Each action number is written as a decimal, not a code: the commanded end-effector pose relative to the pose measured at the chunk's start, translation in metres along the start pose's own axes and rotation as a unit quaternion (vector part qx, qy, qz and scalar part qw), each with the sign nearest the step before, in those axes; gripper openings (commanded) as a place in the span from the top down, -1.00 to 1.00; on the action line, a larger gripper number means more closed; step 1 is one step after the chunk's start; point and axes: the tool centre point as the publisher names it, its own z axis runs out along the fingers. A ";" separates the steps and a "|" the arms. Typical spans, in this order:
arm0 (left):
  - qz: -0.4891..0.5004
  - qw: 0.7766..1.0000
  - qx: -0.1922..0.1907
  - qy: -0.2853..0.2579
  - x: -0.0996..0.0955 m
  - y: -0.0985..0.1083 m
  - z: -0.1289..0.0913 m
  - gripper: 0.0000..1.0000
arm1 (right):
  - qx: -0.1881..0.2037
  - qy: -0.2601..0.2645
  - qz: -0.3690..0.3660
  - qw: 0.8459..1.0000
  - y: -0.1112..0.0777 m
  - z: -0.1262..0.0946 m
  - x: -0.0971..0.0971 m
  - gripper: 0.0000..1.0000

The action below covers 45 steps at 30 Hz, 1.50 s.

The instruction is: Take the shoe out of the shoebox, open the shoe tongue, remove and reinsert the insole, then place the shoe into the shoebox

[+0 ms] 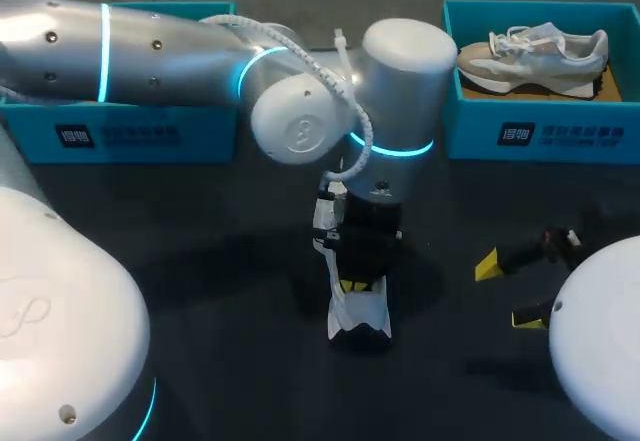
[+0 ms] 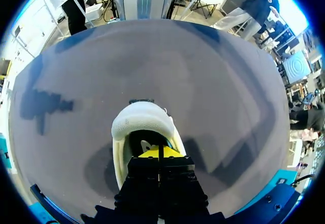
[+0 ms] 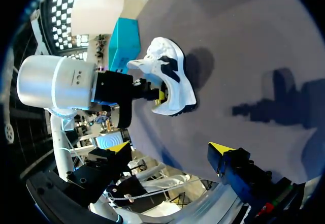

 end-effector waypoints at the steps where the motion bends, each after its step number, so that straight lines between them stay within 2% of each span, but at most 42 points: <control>1: -0.005 1.000 -0.001 0.007 -0.002 0.000 0.005 1.00 | -0.001 -0.002 0.001 1.000 -0.002 -0.001 0.001 -1.00; 6: -0.012 1.000 0.003 0.004 0.001 -0.001 0.010 1.00 | -0.001 -0.002 0.001 1.000 -0.002 -0.001 0.001 -1.00; 14: -0.026 1.000 0.013 -0.010 -0.001 -0.001 0.035 1.00 | -0.001 -0.002 0.001 1.000 -0.002 -0.001 0.001 -1.00; 21: -0.042 0.999 0.005 -0.028 -0.004 0.004 0.046 1.00 | -0.001 -0.002 0.001 1.000 -0.002 -0.001 0.001 -1.00; 24: -0.044 0.998 0.004 -0.034 -0.005 0.007 0.040 1.00 | -0.001 -0.002 0.001 1.000 -0.002 -0.001 0.001 -1.00; 29: -0.038 0.997 -0.014 -0.061 -0.001 0.007 0.008 1.00 | -0.001 -0.002 0.001 1.000 -0.002 -0.001 0.001 -1.00; 32: -0.038 0.996 -0.024 -0.072 -0.001 0.008 -0.003 1.00 | -0.001 -0.002 0.001 1.000 -0.002 -0.001 0.001 -1.00; 37: -0.037 0.996 -0.026 -0.074 -0.005 0.010 -0.005 1.00 | -0.001 -0.002 0.001 1.000 -0.002 -0.001 0.001 -1.00; 41: -0.030 0.998 0.003 -0.060 -0.013 0.007 0.017 1.00 | -0.001 -0.002 0.001 1.000 -0.002 -0.001 0.001 -1.00; 45: -0.030 0.998 0.018 -0.058 -0.017 0.006 0.032 1.00 | -0.001 -0.002 0.001 1.000 -0.002 -0.001 0.001 -1.00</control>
